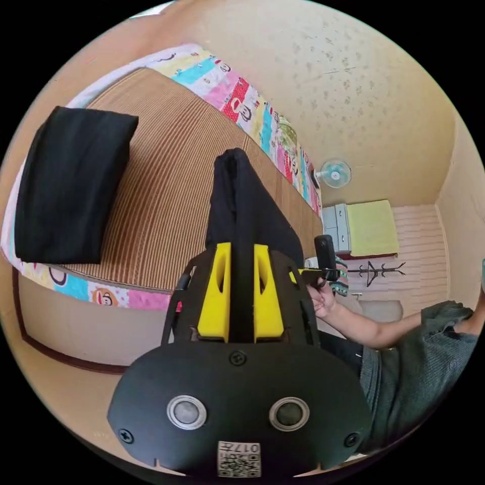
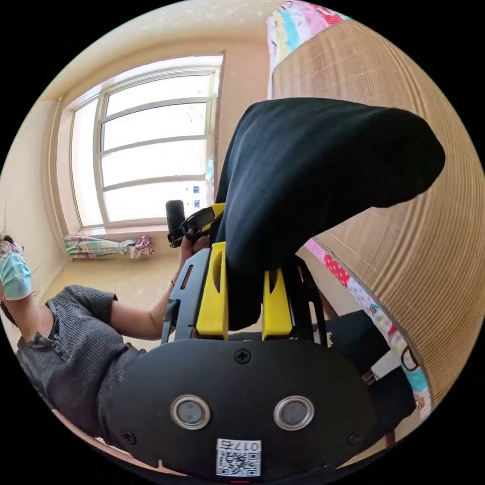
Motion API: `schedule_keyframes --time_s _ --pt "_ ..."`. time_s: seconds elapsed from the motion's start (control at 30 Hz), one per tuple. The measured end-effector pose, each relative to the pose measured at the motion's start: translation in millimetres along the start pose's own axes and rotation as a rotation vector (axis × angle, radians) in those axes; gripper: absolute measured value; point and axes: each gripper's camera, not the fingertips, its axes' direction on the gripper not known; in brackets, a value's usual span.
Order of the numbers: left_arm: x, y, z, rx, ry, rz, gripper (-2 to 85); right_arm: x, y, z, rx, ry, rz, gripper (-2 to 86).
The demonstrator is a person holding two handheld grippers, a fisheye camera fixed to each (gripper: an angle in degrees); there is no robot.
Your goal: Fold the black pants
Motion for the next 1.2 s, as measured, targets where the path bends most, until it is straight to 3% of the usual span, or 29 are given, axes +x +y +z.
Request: schedule_keyframes --time_s 0.17,0.33,0.43,0.5,0.7,0.8,0.93,1.03,1.2 --pt "-52.8 -46.2 -85.9 0.205 -0.229 -0.025 11.1 -59.2 -119.7 107.0 -0.007 0.045 -0.057 11.6" --pt "-166.7 -58.0 -65.3 0.335 -0.524 -0.480 13.5 -11.0 -192.1 194.6 -0.136 0.191 0.128 5.4" --pt "-188.4 -56.0 -9.2 0.372 -0.524 -0.411 11.2 -7.2 -164.2 185.7 -0.164 0.247 0.047 4.8" --pt "-220.0 -61.0 59.1 0.216 -0.535 -0.407 9.6 6.3 -129.7 168.6 -0.212 0.289 0.067 4.6" --pt "-212.5 -41.6 84.1 0.335 -0.609 -0.543 7.7 28.1 29.7 28.1 -0.090 0.380 0.371 2.5" --pt "-160.6 -5.8 85.1 0.492 -0.522 -0.417 7.8 -17.1 101.9 -48.1 0.149 0.412 0.453 1.7" --pt "-97.1 31.3 148.7 0.440 -0.385 -0.279 7.7 -99.8 183.4 -108.6 0.548 0.402 0.443 0.8" --pt "-34.7 46.0 258.1 0.253 -0.289 -0.108 3.6 -146.3 237.8 -121.5 0.807 0.397 0.409 0.6" --pt "142.5 61.8 453.9 -0.152 0.073 0.468 -0.5 -184.8 318.6 -125.1 1.016 0.465 0.469 0.7"
